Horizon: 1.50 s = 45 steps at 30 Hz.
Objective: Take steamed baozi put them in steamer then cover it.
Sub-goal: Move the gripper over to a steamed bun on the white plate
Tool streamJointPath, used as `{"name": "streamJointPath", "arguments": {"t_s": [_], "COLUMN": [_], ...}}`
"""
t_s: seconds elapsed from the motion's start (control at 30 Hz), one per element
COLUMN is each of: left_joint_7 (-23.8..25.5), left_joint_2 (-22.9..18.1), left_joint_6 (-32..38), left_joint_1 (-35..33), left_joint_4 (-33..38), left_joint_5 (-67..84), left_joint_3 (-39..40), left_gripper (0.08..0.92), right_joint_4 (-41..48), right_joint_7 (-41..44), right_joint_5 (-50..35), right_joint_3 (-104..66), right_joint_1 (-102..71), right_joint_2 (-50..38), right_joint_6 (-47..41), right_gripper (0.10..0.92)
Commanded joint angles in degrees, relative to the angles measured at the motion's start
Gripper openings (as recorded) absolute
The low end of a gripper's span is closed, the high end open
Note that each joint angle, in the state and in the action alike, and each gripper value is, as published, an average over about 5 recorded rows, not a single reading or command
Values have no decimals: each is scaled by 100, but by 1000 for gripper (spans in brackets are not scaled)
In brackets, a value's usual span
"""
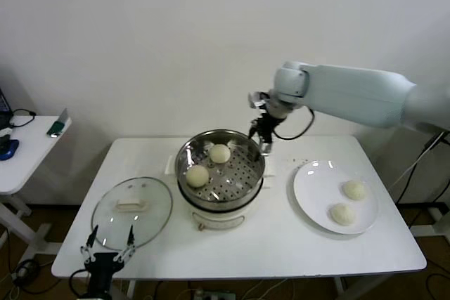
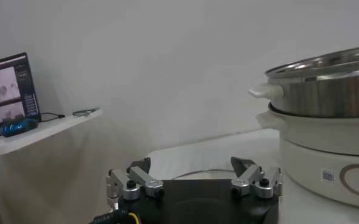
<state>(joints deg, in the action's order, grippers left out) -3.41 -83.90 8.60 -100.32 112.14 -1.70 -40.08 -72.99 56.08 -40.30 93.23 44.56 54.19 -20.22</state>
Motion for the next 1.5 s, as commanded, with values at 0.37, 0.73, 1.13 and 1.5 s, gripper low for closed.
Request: {"name": "streamJointPath", "arguments": {"t_s": [0.37, 0.73, 1.13, 1.5], "left_joint_7": [-6, -20, -47, -83], "left_joint_2": [-91, -149, -201, -199], "left_joint_6": [-80, -74, 39, 37], "left_joint_1": [-57, -200, -324, -330], "left_joint_4": [1, -15, -145, -177], "left_joint_5": [-39, -50, -18, -11], "left_joint_3": [-36, -231, -324, -333], "left_gripper": [823, 823, 823, 823], "right_joint_4": [-319, 564, 1000, 1098], "right_joint_7": [377, 417, 487, 510], "right_joint_5": [2153, 3009, 3106, 3144], "right_joint_3": [-510, -1614, -1711, -1704], "right_joint_1": [-1548, -3085, -3117, -3173], "right_joint_2": [-2271, -1906, -1550, -1503], "right_joint_6": [492, 811, 894, 948], "right_gripper": [823, 823, 823, 794]}}
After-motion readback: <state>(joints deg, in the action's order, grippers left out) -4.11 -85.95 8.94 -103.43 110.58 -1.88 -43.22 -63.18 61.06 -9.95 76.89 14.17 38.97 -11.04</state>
